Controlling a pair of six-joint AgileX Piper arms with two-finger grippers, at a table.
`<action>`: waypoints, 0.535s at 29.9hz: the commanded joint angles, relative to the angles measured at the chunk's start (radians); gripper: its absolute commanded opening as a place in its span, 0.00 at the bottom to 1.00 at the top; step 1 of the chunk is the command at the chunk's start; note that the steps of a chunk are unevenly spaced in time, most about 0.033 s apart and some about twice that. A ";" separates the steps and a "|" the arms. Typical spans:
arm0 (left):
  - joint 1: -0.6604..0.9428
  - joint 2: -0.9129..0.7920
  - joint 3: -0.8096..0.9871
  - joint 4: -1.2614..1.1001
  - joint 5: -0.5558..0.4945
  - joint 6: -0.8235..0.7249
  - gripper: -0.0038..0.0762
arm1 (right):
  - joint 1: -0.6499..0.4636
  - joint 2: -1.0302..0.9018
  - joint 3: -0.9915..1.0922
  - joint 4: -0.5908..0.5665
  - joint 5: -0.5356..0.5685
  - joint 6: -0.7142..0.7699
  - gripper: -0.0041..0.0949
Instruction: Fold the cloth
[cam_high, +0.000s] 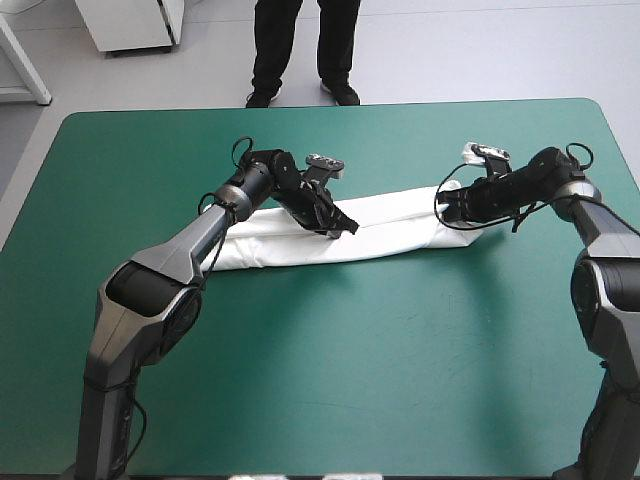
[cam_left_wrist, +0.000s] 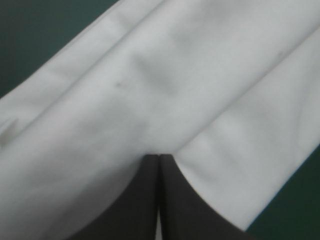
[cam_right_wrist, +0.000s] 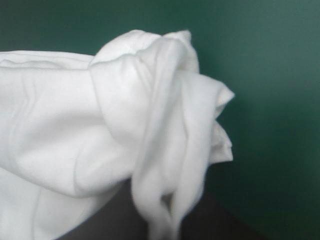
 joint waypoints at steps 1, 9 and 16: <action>0.000 -0.050 -0.022 0.026 0.016 -0.004 0.04 | 0.015 -0.012 -0.016 -0.017 0.063 -0.017 0.03; 0.000 -0.050 -0.022 0.033 0.012 -0.006 0.04 | 0.015 -0.056 -0.197 0.019 0.180 0.023 0.03; 0.000 -0.049 -0.022 0.033 0.039 -0.013 0.04 | 0.015 -0.128 -0.317 0.023 0.220 0.059 0.03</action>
